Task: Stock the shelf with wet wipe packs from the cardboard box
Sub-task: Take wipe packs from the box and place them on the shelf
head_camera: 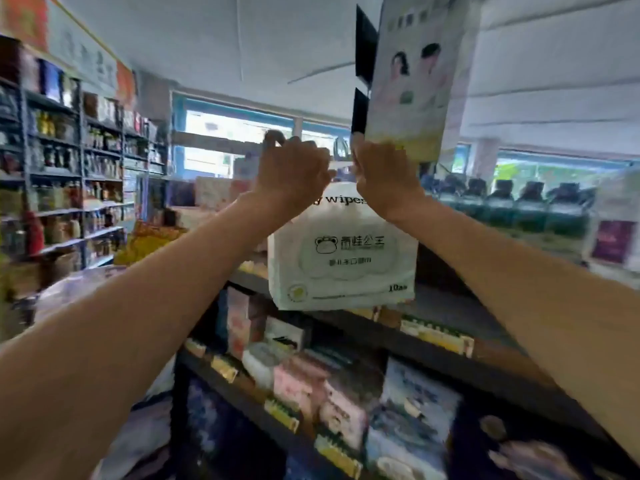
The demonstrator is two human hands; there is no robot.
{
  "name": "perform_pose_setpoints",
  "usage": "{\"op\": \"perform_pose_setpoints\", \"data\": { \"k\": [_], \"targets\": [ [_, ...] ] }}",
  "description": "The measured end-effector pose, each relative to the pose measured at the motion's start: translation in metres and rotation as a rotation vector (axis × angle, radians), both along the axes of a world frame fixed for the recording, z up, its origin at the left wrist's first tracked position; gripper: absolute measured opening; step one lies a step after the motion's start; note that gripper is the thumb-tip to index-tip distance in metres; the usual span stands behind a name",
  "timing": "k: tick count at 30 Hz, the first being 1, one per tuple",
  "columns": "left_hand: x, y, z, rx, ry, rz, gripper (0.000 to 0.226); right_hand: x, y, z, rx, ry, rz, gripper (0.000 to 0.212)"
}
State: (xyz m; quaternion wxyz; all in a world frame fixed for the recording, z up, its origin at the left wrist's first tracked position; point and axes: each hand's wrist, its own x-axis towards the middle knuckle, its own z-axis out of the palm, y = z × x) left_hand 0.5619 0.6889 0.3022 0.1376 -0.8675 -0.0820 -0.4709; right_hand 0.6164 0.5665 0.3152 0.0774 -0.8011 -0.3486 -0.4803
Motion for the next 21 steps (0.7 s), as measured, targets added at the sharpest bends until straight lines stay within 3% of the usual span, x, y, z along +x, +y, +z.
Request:
{"op": "perform_pose_setpoints", "data": {
  "k": [6,10,14,18,21],
  "targets": [
    [0.098,-0.068,0.04,0.062,0.0,-0.257,0.031,0.062,-0.074,0.029,0.104,-0.002,-0.288,0.024],
    [0.16,-0.106,0.032,0.116,0.073,-0.397,0.03,0.095,-0.105,0.025,0.104,0.093,-0.501,0.018],
    [0.214,-0.145,0.019,0.172,0.156,-0.54,0.026,0.127,-0.13,0.006,0.12,0.165,-0.71,0.026],
    [0.249,-0.177,-0.001,0.128,0.256,-0.64,0.029,0.15,-0.155,-0.014,0.116,0.2,-0.798,0.037],
    [0.269,-0.193,-0.01,0.14,0.258,-0.668,0.017,0.167,-0.17,-0.025,0.076,0.209,-0.811,0.028]
  ]
}}
